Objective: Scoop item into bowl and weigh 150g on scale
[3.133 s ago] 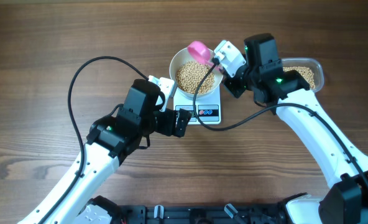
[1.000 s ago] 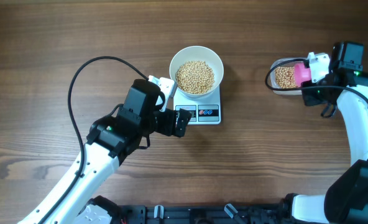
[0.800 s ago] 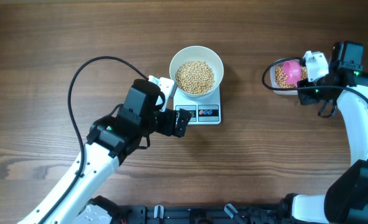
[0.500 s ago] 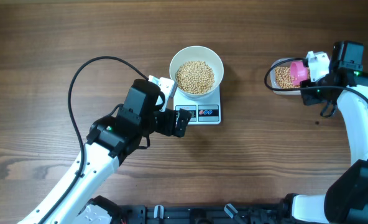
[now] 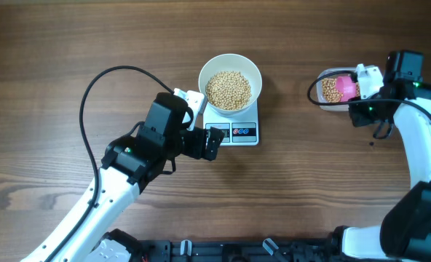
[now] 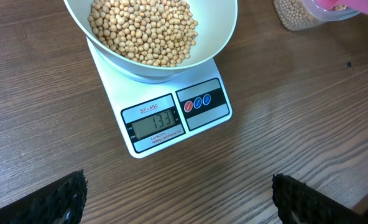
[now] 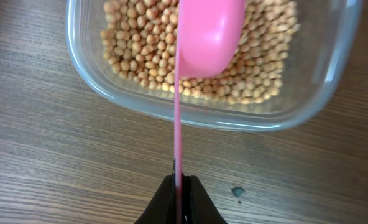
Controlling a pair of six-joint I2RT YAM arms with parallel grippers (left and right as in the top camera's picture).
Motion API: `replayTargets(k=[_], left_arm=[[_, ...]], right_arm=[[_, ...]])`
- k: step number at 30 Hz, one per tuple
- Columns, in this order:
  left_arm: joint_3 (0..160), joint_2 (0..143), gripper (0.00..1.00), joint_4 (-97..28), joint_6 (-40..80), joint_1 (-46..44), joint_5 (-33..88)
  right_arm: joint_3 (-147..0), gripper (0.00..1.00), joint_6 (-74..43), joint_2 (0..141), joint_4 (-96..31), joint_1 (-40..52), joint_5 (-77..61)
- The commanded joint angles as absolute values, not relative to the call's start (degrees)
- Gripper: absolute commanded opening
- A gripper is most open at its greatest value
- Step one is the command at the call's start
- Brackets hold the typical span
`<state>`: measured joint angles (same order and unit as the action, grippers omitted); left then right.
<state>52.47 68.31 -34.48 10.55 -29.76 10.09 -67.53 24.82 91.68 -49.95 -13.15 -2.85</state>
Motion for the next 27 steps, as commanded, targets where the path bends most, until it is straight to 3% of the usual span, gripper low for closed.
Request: replayTargets(k=[1,27], left_arm=[[52.4,68.4,1.00,-34.3,9.5,-30.0,9.5],[52.4,68.4,1.00,-34.3,9.5,-30.0,9.5]], right_arm=[[-67.0,0.04,25.5,94.3,-50.1,-13.0,-9.1],[-67.0,0.04,22.7,94.3,-51.4,-13.0,-17.1]])
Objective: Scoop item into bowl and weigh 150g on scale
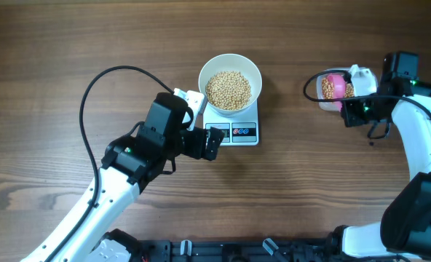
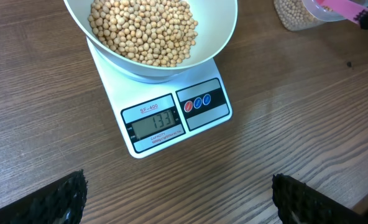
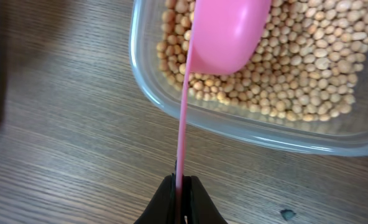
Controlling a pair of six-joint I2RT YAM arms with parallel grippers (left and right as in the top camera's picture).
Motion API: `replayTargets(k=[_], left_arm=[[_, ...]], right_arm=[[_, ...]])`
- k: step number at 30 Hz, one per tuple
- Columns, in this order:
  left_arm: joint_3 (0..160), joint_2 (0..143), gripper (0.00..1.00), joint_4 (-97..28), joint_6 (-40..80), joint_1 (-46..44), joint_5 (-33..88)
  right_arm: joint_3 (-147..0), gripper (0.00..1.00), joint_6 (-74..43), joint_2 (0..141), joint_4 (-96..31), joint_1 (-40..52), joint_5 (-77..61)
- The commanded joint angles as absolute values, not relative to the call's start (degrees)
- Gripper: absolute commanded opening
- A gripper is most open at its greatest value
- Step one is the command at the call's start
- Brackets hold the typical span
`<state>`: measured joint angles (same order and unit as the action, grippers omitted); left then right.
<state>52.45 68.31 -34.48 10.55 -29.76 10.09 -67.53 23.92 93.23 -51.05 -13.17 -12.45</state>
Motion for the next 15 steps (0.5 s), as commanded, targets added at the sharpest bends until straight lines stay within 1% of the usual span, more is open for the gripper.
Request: replayTargets(k=[1,15], left_arm=[[52.4,68.4,1.00,-34.3,9.5,-30.0,9.5],[52.4,68.4,1.00,-34.3,9.5,-30.0,9.5]], right_arm=[[-67.0,0.04,22.1,94.3,-51.6,-13.0,-17.1],[-67.2,0.04,19.0,94.2,-51.4,-13.1,-16.6]])
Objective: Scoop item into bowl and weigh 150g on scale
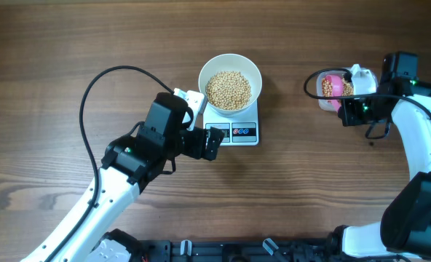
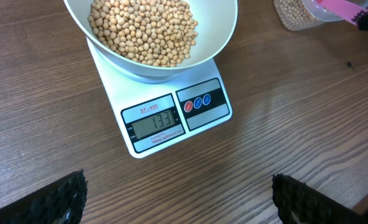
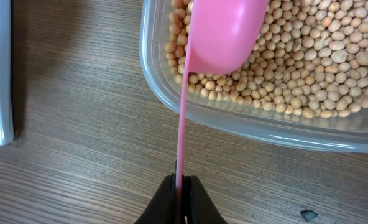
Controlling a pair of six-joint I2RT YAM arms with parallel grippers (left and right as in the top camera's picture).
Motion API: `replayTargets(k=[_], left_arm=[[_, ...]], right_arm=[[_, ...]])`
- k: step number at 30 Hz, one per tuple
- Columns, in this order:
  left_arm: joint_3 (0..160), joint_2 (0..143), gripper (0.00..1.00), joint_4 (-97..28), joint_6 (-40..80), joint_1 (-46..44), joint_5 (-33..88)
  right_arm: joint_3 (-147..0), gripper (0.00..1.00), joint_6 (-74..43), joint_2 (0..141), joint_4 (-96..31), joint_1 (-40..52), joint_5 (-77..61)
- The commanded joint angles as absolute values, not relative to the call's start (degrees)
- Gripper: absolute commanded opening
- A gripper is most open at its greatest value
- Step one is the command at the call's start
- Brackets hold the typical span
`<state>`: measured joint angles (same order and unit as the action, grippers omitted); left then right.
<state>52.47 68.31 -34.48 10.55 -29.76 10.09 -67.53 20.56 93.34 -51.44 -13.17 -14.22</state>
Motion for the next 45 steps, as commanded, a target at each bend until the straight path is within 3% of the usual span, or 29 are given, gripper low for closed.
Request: replayTargets(k=[1,24,31,45], left_arm=[[52.4,68.4,1.00,-34.3,9.5,-30.0,9.5],[52.4,68.4,1.00,-34.3,9.5,-30.0,9.5],[52.4,68.4,1.00,-34.3,9.5,-30.0,9.5],[52.4,68.4,1.00,-34.3,9.5,-30.0,9.5]], right_arm=[[-67.2,0.04,19.0,94.2,-51.5,-13.1,-16.6],[-67.7,0.04,14.4,91.9,-50.6,-18.9,-23.0],[-67.9,0.04,16.3,90.1,-50.2,-19.4,-14.1],[-67.9,0.04,12.2,86.4,-50.3,-19.4,-15.6]])
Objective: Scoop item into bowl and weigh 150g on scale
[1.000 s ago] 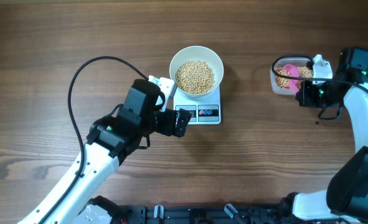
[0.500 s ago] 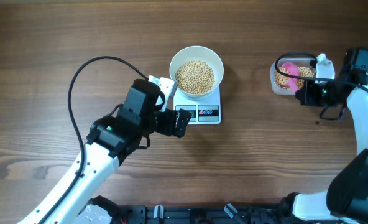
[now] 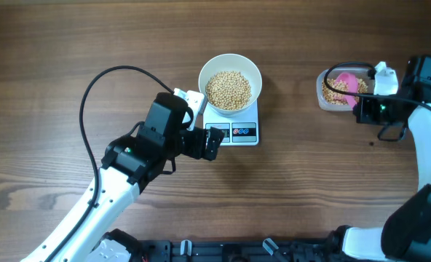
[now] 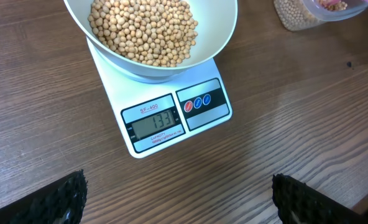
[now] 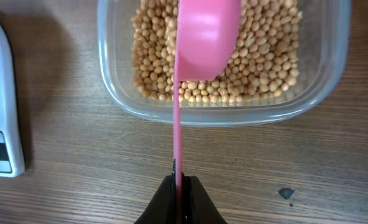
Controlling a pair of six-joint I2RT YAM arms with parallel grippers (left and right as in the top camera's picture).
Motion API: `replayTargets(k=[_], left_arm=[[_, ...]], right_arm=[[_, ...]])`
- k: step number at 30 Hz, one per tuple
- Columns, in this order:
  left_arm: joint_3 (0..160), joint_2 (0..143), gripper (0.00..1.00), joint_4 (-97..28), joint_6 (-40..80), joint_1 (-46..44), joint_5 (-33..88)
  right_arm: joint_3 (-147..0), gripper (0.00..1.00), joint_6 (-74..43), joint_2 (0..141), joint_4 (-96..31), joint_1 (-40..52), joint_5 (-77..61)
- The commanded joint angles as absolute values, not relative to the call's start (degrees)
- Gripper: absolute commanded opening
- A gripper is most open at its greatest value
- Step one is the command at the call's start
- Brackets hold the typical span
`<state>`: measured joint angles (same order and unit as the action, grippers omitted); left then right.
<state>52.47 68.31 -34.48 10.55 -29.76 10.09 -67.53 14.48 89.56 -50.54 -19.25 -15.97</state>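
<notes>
A white bowl of soybeans sits on the white scale; its display reads 133. My right gripper is shut on the thin handle of a pink scoop, whose head is down in the clear tub of soybeans, back side up. In the overhead view the scoop lies over the tub at the far right. My left gripper is open, low over bare wood in front of the scale, with only its two dark fingertips showing.
The left arm's black cable loops over the table left of the scale. A small dark speck lies on the wood near the tub. The table's front edge with a black rail runs along the bottom.
My right gripper has shifted right with the scoop, and the tub sits more squarely under it. The scoop head is still in the beans. Left arm and the scale reading are unchanged.
The scale read 133 at every moment and my left gripper stayed open in front of it. My right gripper held the pink scoop in the bean tub throughout, first to the right, then shifted left toward the scale side, and now back right over the tub's middle.
</notes>
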Motion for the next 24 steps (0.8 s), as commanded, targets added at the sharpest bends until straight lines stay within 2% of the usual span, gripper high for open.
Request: replayTargets(k=[1,9,19,24], left_arm=[[52.4,68.4,1.00,-34.3,9.5,-30.0,9.5],[52.4,68.4,1.00,-34.3,9.5,-30.0,9.5],[52.4,68.4,1.00,-34.3,9.5,-30.0,9.5],[52.4,68.4,1.00,-34.3,9.5,-30.0,9.5]], right_arm=[[-67.9,0.04,11.6,85.6,-50.2,-19.4,-16.9],[-67.9,0.04,11.4,84.6,-52.9,-20.7,-26.4],[-67.9,0.04,11.7,84.6,-55.2,-32.9,-40.4],[-67.9,0.04,11.8,84.6,-55.9,-36.1,-49.6]])
